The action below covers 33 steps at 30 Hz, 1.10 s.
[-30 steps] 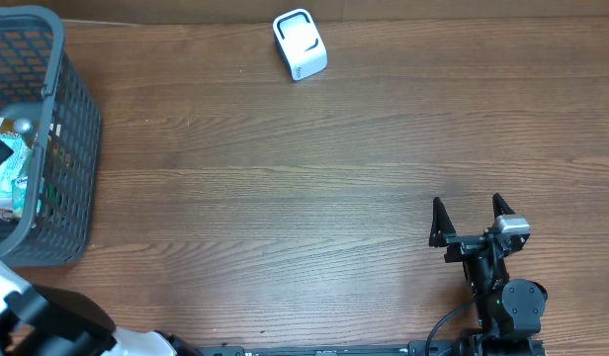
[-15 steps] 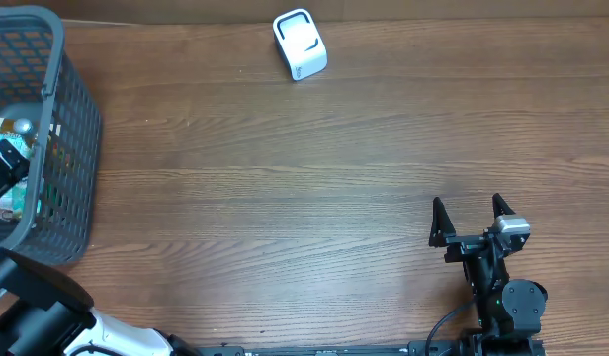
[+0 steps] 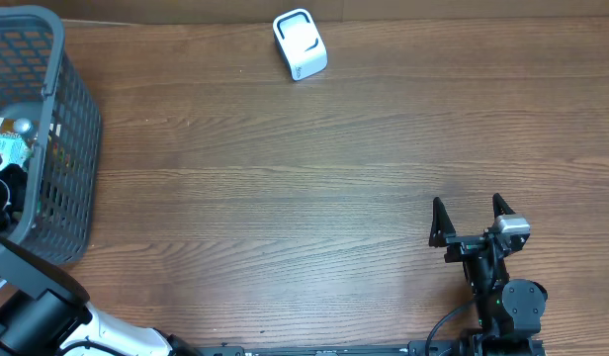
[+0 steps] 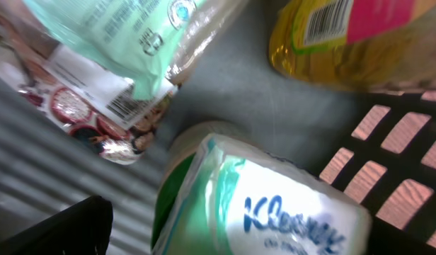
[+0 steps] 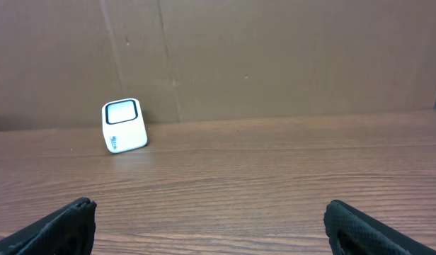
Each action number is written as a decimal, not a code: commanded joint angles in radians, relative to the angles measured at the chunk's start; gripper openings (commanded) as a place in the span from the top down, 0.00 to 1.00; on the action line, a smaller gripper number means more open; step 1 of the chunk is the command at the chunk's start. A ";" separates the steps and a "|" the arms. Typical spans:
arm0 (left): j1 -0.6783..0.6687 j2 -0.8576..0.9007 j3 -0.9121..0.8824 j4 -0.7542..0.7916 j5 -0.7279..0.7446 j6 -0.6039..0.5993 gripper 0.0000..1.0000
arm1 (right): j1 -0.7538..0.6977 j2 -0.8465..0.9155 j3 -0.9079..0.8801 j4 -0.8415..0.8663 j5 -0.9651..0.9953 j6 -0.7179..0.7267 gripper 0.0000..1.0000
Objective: Scan the item barcode
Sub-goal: 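Lower the left gripper into the basket and grasp the Kleenex tissue pack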
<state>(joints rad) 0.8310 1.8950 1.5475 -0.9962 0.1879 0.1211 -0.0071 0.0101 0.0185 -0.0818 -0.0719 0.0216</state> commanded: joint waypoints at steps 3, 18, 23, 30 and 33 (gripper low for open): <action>-0.008 0.003 -0.043 0.047 0.031 0.037 0.00 | -0.006 -0.007 -0.011 0.004 0.000 -0.007 0.00; -0.032 0.088 -0.043 0.066 0.031 0.037 0.04 | -0.006 -0.007 -0.011 0.004 0.000 -0.007 0.00; -0.035 0.091 -0.039 0.082 0.030 0.037 0.28 | -0.006 -0.007 -0.011 0.004 0.000 -0.007 0.00; -0.033 0.090 0.040 0.025 0.015 0.031 0.42 | -0.006 -0.007 -0.011 0.004 0.000 -0.007 0.00; -0.033 0.088 0.170 -0.071 0.011 0.017 0.44 | -0.006 -0.007 -0.011 0.004 0.000 -0.007 0.00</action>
<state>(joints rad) 0.7998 1.9846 1.5806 -1.0195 0.1982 0.1463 -0.0071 0.0101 0.0185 -0.0826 -0.0719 0.0219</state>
